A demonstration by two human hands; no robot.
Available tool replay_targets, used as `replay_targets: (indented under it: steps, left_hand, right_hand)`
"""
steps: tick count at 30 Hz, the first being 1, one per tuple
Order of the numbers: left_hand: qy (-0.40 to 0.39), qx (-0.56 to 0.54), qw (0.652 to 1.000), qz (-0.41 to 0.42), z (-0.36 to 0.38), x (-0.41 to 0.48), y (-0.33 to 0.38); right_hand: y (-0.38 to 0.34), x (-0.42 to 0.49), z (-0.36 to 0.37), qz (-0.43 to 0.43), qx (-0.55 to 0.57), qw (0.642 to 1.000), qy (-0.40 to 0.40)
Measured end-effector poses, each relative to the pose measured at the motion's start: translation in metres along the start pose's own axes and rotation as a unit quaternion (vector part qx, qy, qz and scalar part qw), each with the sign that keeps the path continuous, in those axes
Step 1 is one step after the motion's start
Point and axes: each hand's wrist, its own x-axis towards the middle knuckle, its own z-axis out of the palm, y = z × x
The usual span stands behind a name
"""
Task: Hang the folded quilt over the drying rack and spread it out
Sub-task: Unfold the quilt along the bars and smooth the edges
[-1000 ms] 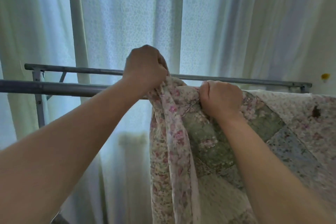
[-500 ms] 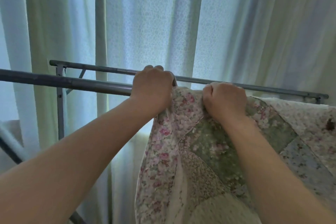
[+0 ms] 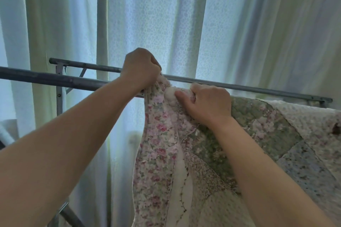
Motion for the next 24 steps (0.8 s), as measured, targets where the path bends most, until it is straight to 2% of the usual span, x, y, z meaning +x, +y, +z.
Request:
replay_targets:
  steps: [2,8,12,16,18,21,24]
  left_hand:
    - [0.049,0.007,0.999,-0.011,-0.002,0.003,-0.006]
    - [0.047,0.123,0.991,0.034,-0.002,-0.008,-0.018]
    - [0.08,0.153,0.983,0.067,0.0,-0.018,-0.034]
    - [0.12,0.17,0.978,0.028,-0.014,-0.004,-0.048]
    - [0.113,0.204,0.972,0.017,-0.022,0.006,-0.053]
    - [0.072,0.272,0.959,0.046,-0.023,0.005,-0.056]
    - [0.08,0.29,0.951,0.075,-0.022,-0.005,-0.063]
  right_hand:
    - [0.001,-0.002,0.0,-0.005,-0.004,1.0,-0.009]
    - [-0.001,-0.003,0.0,0.007,-0.02,1.0,-0.007]
    - [-0.002,-0.002,-0.001,0.009,-0.019,1.0,-0.017]
    - [-0.004,-0.001,0.001,0.015,-0.016,1.0,-0.009]
    - [-0.004,-0.002,0.003,0.017,-0.011,1.0,0.004]
    - [-0.004,-0.002,0.006,0.023,-0.02,0.999,0.036]
    - [-0.004,-0.002,0.009,0.03,-0.019,0.998,0.061]
